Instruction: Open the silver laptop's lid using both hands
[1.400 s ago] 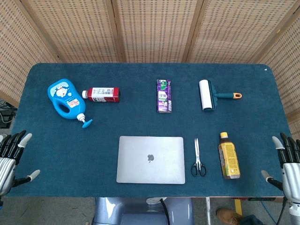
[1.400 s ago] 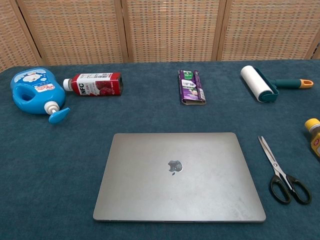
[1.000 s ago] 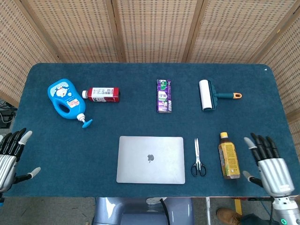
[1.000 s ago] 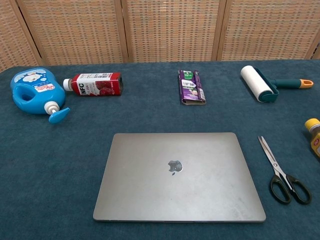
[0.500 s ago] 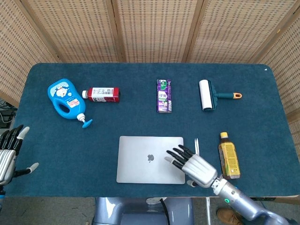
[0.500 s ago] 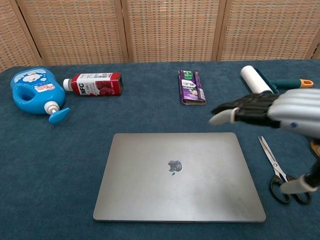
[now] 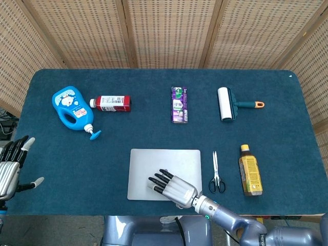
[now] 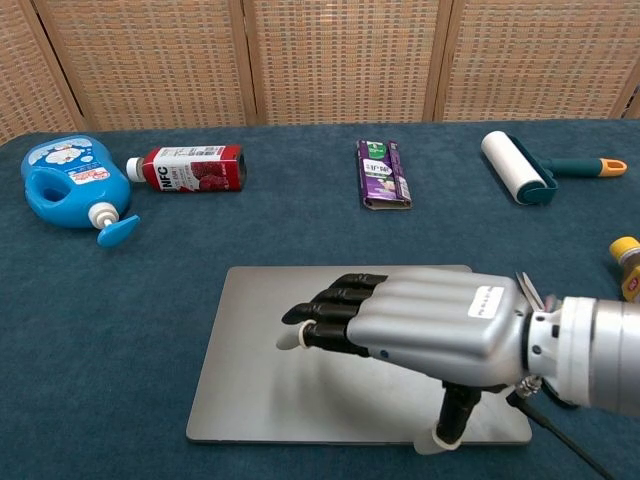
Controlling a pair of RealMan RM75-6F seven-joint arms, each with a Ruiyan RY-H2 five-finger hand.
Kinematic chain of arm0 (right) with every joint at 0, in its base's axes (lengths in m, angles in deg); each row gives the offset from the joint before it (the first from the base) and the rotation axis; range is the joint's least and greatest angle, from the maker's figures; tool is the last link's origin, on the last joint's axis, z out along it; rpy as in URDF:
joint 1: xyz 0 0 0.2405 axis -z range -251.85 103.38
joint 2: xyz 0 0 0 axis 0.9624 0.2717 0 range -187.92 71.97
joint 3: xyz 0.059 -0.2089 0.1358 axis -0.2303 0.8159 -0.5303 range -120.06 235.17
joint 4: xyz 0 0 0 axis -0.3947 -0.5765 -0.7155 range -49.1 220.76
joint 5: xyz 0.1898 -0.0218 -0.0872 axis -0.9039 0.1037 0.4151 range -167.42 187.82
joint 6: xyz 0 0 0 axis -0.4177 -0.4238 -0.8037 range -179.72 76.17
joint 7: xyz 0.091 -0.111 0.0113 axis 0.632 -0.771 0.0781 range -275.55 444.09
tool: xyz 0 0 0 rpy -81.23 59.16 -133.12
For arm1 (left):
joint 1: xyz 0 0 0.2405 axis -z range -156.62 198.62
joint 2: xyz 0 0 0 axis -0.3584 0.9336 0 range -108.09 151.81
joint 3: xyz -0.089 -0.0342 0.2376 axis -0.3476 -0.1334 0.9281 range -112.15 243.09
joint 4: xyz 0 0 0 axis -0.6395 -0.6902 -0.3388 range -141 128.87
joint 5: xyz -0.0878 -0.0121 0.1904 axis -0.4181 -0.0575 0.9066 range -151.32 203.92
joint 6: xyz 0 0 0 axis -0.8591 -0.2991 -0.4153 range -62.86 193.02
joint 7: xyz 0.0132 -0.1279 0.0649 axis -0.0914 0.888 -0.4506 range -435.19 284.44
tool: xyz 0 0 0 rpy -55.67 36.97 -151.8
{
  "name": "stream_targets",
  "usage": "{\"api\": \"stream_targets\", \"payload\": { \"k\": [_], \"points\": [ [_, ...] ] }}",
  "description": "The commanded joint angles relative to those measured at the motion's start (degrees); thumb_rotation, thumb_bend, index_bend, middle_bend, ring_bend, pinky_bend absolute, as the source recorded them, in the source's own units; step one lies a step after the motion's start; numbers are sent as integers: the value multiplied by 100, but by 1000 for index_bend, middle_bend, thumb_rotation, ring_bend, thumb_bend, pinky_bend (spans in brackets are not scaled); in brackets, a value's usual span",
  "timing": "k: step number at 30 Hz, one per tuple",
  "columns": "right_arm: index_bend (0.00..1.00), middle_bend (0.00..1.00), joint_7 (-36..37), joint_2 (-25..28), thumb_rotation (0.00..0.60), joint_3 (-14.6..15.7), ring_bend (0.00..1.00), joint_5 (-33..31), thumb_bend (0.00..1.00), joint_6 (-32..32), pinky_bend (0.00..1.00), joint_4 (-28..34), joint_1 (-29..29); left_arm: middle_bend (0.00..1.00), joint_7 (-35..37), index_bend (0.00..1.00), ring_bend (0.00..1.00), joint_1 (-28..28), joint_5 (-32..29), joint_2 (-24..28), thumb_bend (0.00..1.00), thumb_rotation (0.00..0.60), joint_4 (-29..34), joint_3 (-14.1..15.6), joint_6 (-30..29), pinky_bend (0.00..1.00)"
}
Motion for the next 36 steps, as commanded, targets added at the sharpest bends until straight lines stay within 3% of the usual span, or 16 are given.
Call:
{"api": "stream_targets", "payload": {
  "k": [1, 10, 27, 30, 36],
  "points": [
    [95, 60, -327, -313, 600, -11, 0, -199, 272, 96, 0, -278, -139, 0, 12, 0, 0, 17, -49, 11, 0, 600, 1, -11, 37, 0],
    [98, 64, -618, -690, 600, 94, 0, -481, 313, 68, 0, -695, -286, 0, -7, 0, 0, 57, -156, 3, 0, 600, -3, -33, 111, 0],
    [111, 75, -782, -863, 600, 328, 0, -598, 337, -299, 0, -885, -397, 0, -142, 0, 0, 114, -270, -29, 0, 600, 50, -38, 196, 0],
    [115, 80, -803, -922, 600, 362, 0, -607, 383, -347, 0, -922, -412, 0, -135, 0, 0, 121, -269, -25, 0, 600, 52, -35, 203, 0],
    [125, 91, -870, -917, 600, 385, 0, -502, 612, -585, 0, -926, -410, 0, -71, 0, 0, 121, -275, 1, 0, 600, 48, -34, 202, 0]
  ]
}}
